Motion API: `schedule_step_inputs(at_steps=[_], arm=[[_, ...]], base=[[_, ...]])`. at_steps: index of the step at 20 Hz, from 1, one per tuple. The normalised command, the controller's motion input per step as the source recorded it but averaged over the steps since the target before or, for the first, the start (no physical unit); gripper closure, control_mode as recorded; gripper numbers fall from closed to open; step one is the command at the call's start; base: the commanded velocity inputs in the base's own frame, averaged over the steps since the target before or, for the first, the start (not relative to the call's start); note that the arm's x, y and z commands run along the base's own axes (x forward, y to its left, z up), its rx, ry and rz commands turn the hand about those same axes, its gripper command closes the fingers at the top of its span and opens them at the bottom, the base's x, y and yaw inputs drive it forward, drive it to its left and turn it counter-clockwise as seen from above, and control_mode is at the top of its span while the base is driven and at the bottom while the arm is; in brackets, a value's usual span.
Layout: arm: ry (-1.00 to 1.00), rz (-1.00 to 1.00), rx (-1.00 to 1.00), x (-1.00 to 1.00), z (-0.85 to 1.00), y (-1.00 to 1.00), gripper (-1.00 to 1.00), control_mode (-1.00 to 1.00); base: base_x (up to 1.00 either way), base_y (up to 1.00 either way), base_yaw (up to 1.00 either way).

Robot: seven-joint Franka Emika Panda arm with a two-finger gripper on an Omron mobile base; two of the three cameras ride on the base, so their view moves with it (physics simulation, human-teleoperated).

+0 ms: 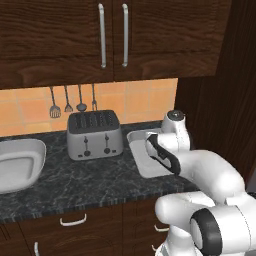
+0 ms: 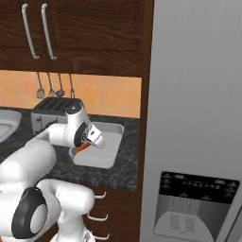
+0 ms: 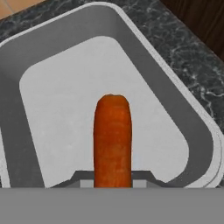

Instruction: Place one carrot and one fish in each tupperware on the nearby counter, to pack two identical lunches.

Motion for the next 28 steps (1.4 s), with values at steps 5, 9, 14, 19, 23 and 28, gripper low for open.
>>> schedule_step_inputs(at_steps=[5, 9, 14, 19, 23, 28], arm=[[0.0, 0.0, 0.0, 0.87, -0.49, 0.0, 1.0, -1.0], [0.0, 0.0, 0.0, 0.85, -0.14, 0.0, 1.0, -1.0], [0.04, -0.02, 0.0, 0.44, -0.17, 0.0, -1.0, -1.0], [0.01, -0.01, 0.0, -0.01, 0.06, 0.0, -1.0, -1.0], [-0.07, 0.0, 0.02, -0.77, 0.71, 0.0, -1.0, -1.0], [-0.09, 0.0, 0.11, -1.0, 0.99, 0.0, -1.0, -1.0]], base=[[0.0, 0.0, 0.0], [0.0, 0.0, 0.0], [0.0, 0.0, 0.0], [0.0, 0.0, 0.0], [0.0, 0.0, 0.0], [0.0, 0.0, 0.0]])
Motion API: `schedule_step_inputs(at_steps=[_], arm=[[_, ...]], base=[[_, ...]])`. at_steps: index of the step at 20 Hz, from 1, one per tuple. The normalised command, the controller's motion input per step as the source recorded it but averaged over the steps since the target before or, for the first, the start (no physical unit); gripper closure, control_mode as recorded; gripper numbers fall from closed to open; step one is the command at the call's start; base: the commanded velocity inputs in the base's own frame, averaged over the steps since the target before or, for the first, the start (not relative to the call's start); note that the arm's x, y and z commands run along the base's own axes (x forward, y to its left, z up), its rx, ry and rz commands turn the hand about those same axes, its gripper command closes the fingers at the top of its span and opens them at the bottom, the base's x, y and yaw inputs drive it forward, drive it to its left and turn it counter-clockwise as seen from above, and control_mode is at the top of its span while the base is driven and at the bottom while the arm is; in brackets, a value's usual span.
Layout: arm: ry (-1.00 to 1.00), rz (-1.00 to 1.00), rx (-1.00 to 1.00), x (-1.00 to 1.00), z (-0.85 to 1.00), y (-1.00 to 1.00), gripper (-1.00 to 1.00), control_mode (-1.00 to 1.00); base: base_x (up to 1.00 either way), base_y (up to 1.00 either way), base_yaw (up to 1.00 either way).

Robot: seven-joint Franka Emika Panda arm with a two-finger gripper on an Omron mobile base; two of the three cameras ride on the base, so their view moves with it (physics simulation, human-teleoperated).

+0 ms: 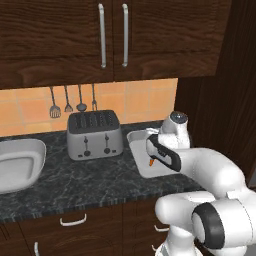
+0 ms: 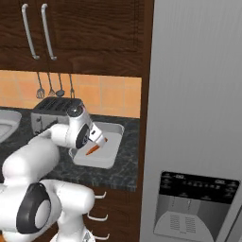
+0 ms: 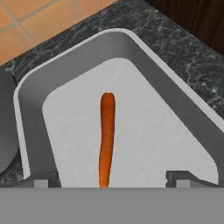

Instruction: Place one carrot and one fish in each tupperware on the nearby counter, to pack two identical lunches.

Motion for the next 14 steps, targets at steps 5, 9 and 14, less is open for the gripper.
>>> schedule_step_inputs(at_steps=[5, 9, 14], arm=[[0.06, 0.0, 0.15, -1.0, 1.0, 0.04, -1.0, -1.0], [0.25, 0.0, 0.05, -1.0, 0.62, 0.02, -1.0, -1.0], [0.39, 0.0, 0.0, -0.86, 0.1, 0.0, -1.0, -1.0]], base=[[0.0, 0.0, 0.0], [0.0, 0.0, 0.0], [0.0, 0.0, 0.0]])
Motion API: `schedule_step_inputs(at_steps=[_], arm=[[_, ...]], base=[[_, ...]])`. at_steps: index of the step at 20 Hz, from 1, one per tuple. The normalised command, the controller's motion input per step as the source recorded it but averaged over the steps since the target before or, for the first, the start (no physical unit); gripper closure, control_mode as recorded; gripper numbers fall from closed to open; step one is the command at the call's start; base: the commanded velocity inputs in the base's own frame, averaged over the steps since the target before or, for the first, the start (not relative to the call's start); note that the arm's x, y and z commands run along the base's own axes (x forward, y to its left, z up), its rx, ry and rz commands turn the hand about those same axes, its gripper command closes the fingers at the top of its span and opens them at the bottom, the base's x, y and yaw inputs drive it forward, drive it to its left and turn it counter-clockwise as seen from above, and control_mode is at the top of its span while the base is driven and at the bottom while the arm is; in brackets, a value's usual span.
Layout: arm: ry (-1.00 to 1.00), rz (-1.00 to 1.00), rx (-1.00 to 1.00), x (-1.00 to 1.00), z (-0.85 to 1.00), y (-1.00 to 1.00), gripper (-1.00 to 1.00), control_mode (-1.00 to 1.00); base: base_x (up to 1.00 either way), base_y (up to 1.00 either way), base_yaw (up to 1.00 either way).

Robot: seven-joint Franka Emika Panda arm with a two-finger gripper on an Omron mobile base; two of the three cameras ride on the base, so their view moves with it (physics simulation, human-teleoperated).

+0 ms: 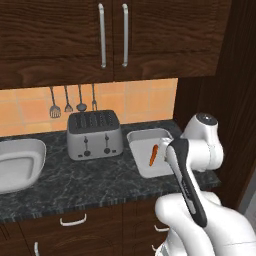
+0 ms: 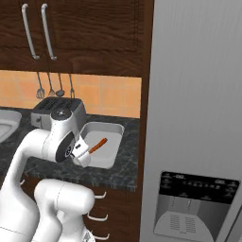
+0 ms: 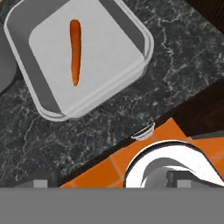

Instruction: Place one carrot and one fish in each tupperware on the nearby counter, to pack two identical lunches.

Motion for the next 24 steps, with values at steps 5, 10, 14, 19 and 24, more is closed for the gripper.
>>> schedule_step_inputs(at_steps=[5, 10, 14, 19, 24], arm=[[0.23, 0.0, 0.0, -0.52, 0.0, 0.0, -1.0, 1.0], [0.0, 0.0, 0.0, 0.0, 0.0, 0.0, -1.0, 1.0], [0.0, 0.0, 0.0, 0.0, 0.0, 0.0, -1.0, 1.0], [0.0, 0.0, 0.0, 0.0, 0.0, 0.0, -1.0, 1.0], [0.0, 0.0, 0.0, 0.0, 0.0, 0.0, -1.0, 1.0]], base=[[-0.2, 0.0, 0.0], [-1.0, -0.29, 0.0], [-0.7, -0.97, 0.0], [-0.02, -0.98, 0.05], [0.0, -0.71, 0.08]])
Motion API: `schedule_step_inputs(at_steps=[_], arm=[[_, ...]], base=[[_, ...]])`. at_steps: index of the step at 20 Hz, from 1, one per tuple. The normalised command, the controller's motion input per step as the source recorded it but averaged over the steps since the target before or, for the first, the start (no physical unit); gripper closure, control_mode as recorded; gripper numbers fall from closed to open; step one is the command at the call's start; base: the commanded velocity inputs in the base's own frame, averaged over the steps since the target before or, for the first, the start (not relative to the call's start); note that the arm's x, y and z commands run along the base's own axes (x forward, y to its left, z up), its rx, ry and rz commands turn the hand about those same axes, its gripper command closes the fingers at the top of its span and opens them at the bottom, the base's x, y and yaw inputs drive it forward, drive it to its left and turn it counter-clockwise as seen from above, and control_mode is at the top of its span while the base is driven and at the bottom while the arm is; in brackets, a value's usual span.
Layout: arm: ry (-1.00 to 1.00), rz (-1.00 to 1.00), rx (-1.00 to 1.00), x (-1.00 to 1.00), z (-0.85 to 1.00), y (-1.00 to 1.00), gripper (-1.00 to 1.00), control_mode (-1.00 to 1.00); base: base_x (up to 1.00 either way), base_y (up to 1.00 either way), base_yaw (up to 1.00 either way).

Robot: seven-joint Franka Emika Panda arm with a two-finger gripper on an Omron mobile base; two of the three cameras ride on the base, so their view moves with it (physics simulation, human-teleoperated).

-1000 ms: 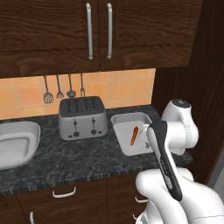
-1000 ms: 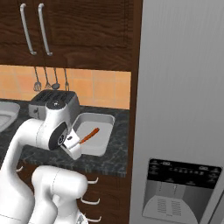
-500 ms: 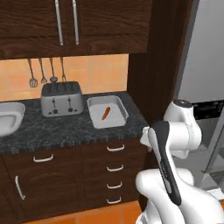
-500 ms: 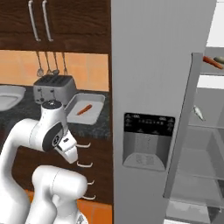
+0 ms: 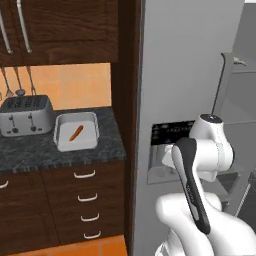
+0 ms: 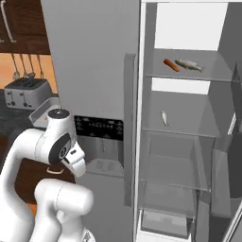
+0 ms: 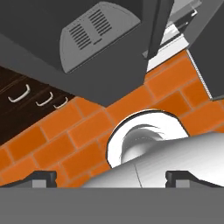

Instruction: Place one carrot and one fish in each tupperware on the nearby counter, to pack two identical lunches.

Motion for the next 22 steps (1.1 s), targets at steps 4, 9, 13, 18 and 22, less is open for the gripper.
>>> schedule_step_inputs(at_steps=[4, 9, 13, 18, 22], arm=[[0.0, 0.0, 0.0, 0.0, 0.0, 0.0, -1.0, 1.0], [0.0, 0.0, 0.0, 0.0, 0.0, 0.0, -1.0, 1.0], [0.0, 0.0, 0.0, 0.0, 0.0, 0.0, -1.0, 1.0], [0.0, 0.0, 0.0, 0.0, 0.0, 0.0, -1.0, 1.0], [0.0, 0.0, 0.0, 0.0, 0.0, 0.0, -1.0, 1.0]], base=[[-0.01, -0.52, 0.05], [0.05, -0.56, 0.02], [0.24, -0.53, 0.0], [0.71, -0.35, 0.0], [0.44, -0.38, 0.0]])
